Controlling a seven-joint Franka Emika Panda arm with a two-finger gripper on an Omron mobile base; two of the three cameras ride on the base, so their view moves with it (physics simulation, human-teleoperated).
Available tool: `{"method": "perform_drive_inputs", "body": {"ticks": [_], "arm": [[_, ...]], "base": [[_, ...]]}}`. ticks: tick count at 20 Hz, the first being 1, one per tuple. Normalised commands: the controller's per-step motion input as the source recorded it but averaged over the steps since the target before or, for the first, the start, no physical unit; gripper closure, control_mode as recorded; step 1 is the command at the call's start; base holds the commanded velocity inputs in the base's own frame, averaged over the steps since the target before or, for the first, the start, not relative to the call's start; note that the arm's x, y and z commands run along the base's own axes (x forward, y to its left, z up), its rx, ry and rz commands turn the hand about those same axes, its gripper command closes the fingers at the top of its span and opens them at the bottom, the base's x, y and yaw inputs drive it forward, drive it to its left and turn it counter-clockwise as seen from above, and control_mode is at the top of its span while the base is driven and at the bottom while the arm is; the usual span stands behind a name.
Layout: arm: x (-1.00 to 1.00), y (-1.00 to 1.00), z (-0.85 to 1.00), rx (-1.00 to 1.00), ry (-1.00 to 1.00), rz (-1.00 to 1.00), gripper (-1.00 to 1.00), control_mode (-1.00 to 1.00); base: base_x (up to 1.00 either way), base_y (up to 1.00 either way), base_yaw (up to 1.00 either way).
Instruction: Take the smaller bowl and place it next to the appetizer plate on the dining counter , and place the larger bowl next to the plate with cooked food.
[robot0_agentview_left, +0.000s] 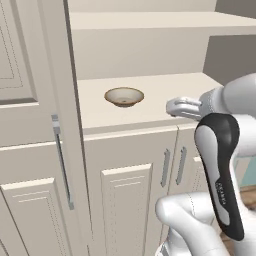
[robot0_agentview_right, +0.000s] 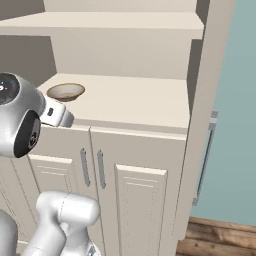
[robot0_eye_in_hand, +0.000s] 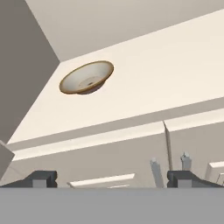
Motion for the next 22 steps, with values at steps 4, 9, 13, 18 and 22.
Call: {"method": "perform_drive_inputs", "body": {"ticks": [4, 9, 13, 18, 22], "arm": [[0.55, 0.13, 0.02, 0.01, 0.00, -0.11, -1.00, -1.00], [0.65, 0.06, 0.00, 0.04, 0.03, -0.07, -1.00, -1.00], [0.68, 0.14, 0.00, 0.05, 0.04, 0.00, -1.00, -1.00], [0.56, 0.22, -0.01, 0.03, 0.06, 0.00, -1.00, -1.00], [0.50, 0.21, -0.14, 0.00, 0.01, 0.00, -1.00, -1.00]], "base": [[0.00, 0.00, 0.00], [0.00, 0.00, 0.00], [0.00, 0.00, 0.00], [0.00, 0.00, 0.00], [0.00, 0.00, 0.00]]}}
